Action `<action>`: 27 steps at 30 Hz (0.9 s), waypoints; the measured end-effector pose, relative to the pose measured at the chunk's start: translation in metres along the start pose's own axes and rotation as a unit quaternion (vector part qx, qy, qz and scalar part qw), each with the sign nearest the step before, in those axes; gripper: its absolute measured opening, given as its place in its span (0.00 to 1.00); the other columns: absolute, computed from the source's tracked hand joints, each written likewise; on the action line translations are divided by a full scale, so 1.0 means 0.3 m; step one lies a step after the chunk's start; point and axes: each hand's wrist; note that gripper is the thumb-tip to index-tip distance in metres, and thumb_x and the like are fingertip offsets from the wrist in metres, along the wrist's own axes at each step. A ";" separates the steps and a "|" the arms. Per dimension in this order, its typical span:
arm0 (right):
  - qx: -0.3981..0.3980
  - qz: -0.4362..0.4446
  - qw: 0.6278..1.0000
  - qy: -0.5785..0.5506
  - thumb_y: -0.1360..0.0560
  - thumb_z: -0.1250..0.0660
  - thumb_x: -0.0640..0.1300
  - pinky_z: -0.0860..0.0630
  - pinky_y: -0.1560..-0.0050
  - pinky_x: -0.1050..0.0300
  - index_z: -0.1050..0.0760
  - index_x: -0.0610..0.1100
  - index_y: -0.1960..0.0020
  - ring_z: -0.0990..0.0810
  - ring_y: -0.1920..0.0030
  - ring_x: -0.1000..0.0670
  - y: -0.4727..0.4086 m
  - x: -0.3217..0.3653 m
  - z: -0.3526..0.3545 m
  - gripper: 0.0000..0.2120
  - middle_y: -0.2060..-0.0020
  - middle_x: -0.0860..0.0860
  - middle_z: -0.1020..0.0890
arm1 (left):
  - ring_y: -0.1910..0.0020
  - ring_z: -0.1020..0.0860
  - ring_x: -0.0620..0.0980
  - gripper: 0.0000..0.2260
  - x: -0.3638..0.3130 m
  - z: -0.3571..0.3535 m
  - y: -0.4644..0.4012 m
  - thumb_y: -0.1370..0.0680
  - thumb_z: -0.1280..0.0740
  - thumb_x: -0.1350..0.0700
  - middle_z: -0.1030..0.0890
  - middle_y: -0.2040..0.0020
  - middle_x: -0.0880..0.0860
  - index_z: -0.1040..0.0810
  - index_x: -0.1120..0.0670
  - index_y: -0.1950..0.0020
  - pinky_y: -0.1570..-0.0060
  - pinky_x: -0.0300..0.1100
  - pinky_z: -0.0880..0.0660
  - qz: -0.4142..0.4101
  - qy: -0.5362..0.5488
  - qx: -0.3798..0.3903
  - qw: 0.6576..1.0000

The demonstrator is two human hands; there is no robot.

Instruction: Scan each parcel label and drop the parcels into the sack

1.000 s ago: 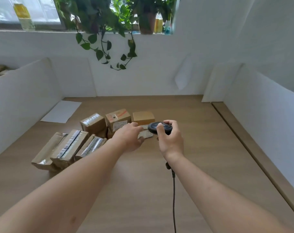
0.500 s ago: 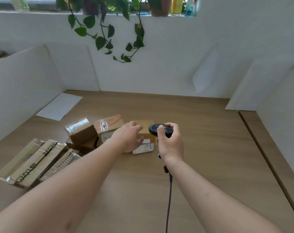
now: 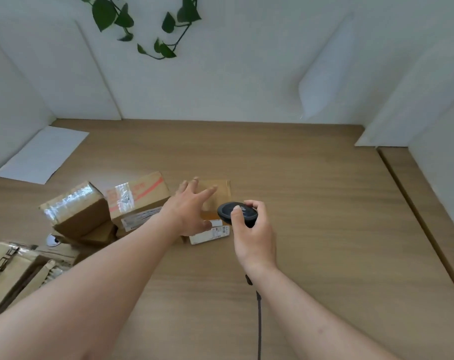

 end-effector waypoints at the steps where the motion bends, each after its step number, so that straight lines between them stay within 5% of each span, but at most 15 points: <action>1: 0.000 -0.003 1.000 0.002 0.18 0.33 0.58 0.22 0.51 0.52 0.26 0.59 0.40 0.19 0.52 0.58 -0.005 -0.006 -0.004 0.09 0.52 0.62 0.17 | 0.15 0.57 0.62 0.48 0.006 0.000 -0.022 0.25 0.25 0.40 0.58 0.14 0.56 0.55 0.35 0.16 0.19 0.59 0.46 -0.003 -0.003 0.005 1.000; 4: -0.006 -0.013 1.000 0.004 0.19 0.33 0.58 0.21 0.51 0.53 0.26 0.60 0.40 0.18 0.52 0.60 -0.022 -0.016 -0.012 0.09 0.53 0.62 0.16 | 0.16 0.56 0.63 0.49 0.016 -0.003 -0.076 0.26 0.25 0.38 0.55 0.14 0.60 0.55 0.33 0.16 0.18 0.59 0.49 -0.007 0.000 0.016 1.000; 12: -0.037 -0.033 0.999 -0.002 0.25 0.35 0.66 0.18 0.51 0.47 0.27 0.62 0.42 0.15 0.53 0.50 -0.019 -0.028 -0.003 0.15 0.54 0.58 0.14 | 0.32 0.31 0.61 0.45 -0.018 -0.016 -0.082 0.30 0.25 0.34 0.36 0.33 0.56 0.47 0.29 0.19 0.34 0.53 0.26 0.007 -0.004 0.000 1.000; 27: -0.120 -0.014 0.993 -0.013 0.20 0.32 0.59 0.19 0.48 0.48 0.25 0.59 0.40 0.16 0.50 0.51 0.342 0.068 0.092 0.10 0.52 0.59 0.15 | 0.34 0.29 0.62 0.43 -0.092 0.024 0.308 0.29 0.29 0.29 0.34 0.31 0.58 0.45 0.31 0.18 0.33 0.59 0.27 -0.002 0.022 -0.074 0.997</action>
Point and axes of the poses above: each hand's wrist, its own y-axis away from the middle knuckle, its own z-axis out of the back of the hand, x = y × z
